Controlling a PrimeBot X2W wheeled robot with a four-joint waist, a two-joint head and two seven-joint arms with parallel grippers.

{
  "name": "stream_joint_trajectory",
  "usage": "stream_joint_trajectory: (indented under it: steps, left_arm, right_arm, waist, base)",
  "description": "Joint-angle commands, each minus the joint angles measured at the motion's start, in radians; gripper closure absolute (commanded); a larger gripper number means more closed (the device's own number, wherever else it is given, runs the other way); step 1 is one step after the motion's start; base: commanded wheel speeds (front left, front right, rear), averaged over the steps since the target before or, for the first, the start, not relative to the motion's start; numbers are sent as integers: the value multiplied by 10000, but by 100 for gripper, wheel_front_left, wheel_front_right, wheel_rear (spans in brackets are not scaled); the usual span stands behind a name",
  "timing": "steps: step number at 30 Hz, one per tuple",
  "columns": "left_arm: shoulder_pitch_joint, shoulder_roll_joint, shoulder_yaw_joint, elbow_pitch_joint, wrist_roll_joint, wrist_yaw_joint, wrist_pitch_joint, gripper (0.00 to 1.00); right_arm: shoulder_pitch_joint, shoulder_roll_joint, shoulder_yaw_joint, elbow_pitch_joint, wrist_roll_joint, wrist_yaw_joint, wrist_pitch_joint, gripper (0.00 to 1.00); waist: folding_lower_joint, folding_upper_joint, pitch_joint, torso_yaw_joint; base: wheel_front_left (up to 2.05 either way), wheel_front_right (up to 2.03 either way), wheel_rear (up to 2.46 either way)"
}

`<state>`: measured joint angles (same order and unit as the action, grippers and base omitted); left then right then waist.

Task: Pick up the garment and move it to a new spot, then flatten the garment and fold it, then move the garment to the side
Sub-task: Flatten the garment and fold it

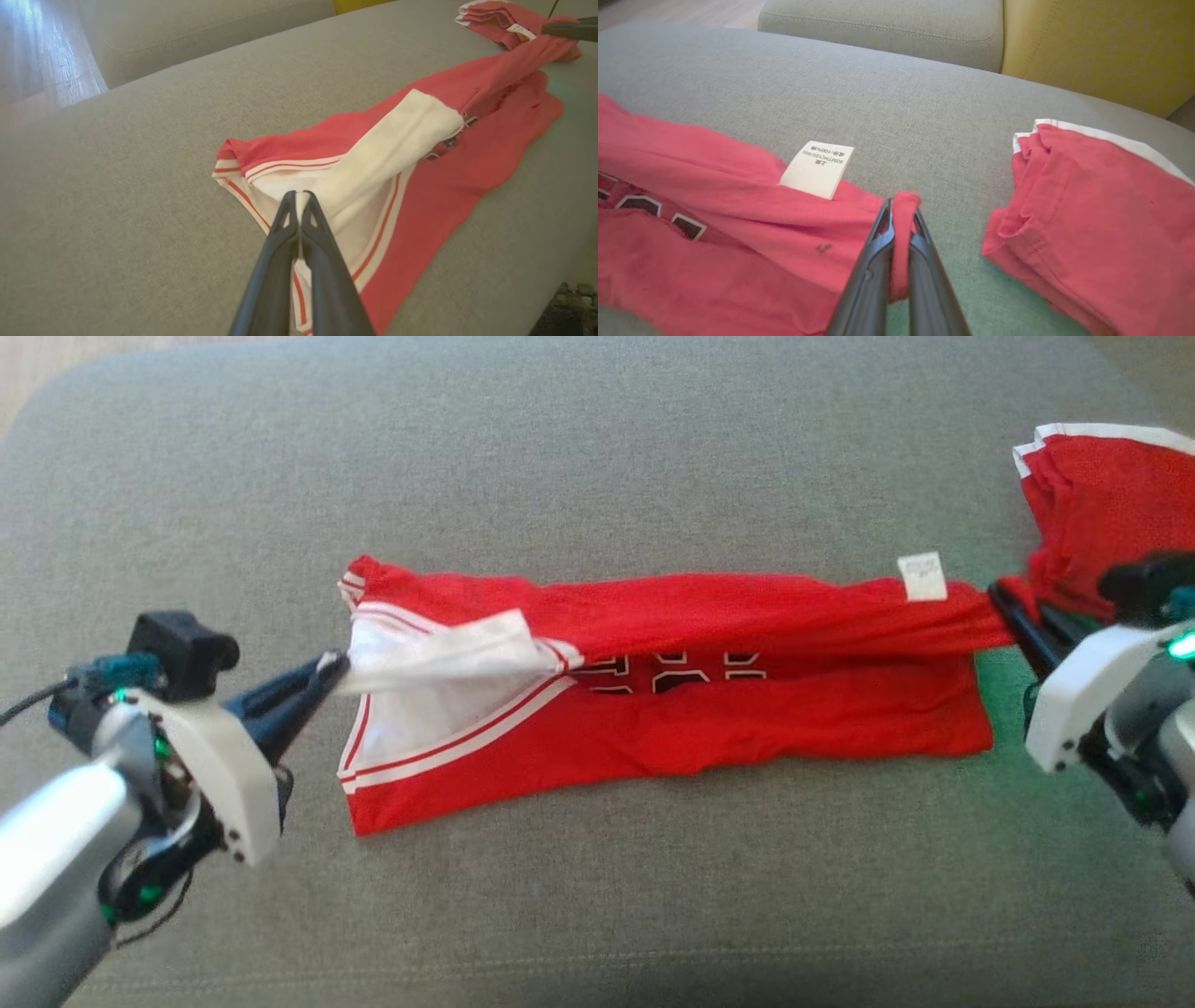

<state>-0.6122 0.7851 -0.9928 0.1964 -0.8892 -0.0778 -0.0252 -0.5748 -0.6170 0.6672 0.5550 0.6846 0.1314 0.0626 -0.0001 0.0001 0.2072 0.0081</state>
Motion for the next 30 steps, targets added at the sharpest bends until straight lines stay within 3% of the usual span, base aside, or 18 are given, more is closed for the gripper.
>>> stream_joint_trajectory:
  steps: [1,4,5,6,7,8,9,10,11,12,17,22,24,30]
  left_arm:
    - [-254,621,434,-239,-81,98,78,100]
    - [1,813,258,-533,-249,67,436,100]
    - [70,859,198,-623,-274,66,535,100]
    - [137,891,147,-699,-301,73,613,100]
    - [201,905,104,-754,-333,83,673,100]
    - [259,908,69,-795,-358,106,714,100]
    - [313,901,41,-822,-373,141,737,100]
    - [371,887,11,-837,-389,182,758,76]
    - [436,870,-21,-844,-412,227,785,22]
    - [503,856,-57,-846,-436,273,820,0]
    - [699,807,-46,-778,-387,553,586,0]
    - [772,642,205,-693,-460,916,120,0]
    - [760,487,443,-607,-510,1181,-271,0]
    - [1002,-727,2002,-133,-1417,2108,-2128,0]
  right_arm:
    - [241,-422,-80,-272,-31,-7,61,100]
    - [556,-531,-85,-532,2,-7,367,100]
    - [661,-569,-74,-644,41,-7,500,95]
    - [776,-591,-103,-734,148,-7,666,72]
    - [885,-620,-136,-811,242,-7,847,30]
    - [996,-654,-168,-894,337,-7,1055,0]
    - [1093,-704,-195,-1008,404,-7,1223,0]
    - [1189,-759,-239,-1132,477,-7,1378,0]
    - [1279,-822,-296,-1263,544,-7,1524,0]
    - [1377,-883,-373,-1380,631,-7,1691,0]
    - [1847,-1175,-923,-1978,891,-7,2498,0]
    - [2084,-1101,-1741,-2405,683,-7,2523,0]
    - [2188,-889,-2248,-2628,545,-7,2287,0]
    - [2773,600,-3995,-3335,-86,-7,991,0]
  waist:
    - [1,-1,-38,4]
    - [1,-1,-121,-3]
    - [1,-1,-141,-11]
    - [1,-1,-163,-24]
    - [1,-1,-192,-38]
    - [1,-1,-224,-53]
    - [1,-1,-260,-70]
    - [1,-1,-296,-91]
    - [1,-1,-334,-114]
    - [1,-1,-375,-139]
    - [1,-1,-541,-241]
    - [1,-1,-622,-289]
    - [1,-1,-660,-274]
    - [1,-1,-1011,-180]
  base:
    - [0,0,0]
    - [0,0,0]
    - [0,0,0]
    - [0,0,0]
    - [0,0,0]
    - [0,0,0]
    - [0,0,0]
    - [0,0,0]
    - [0,0,0]
    - [0,0,0]
    - [0,0,0]
    - [0,0,0]
    - [0,0,0]
    - [0,0,0]
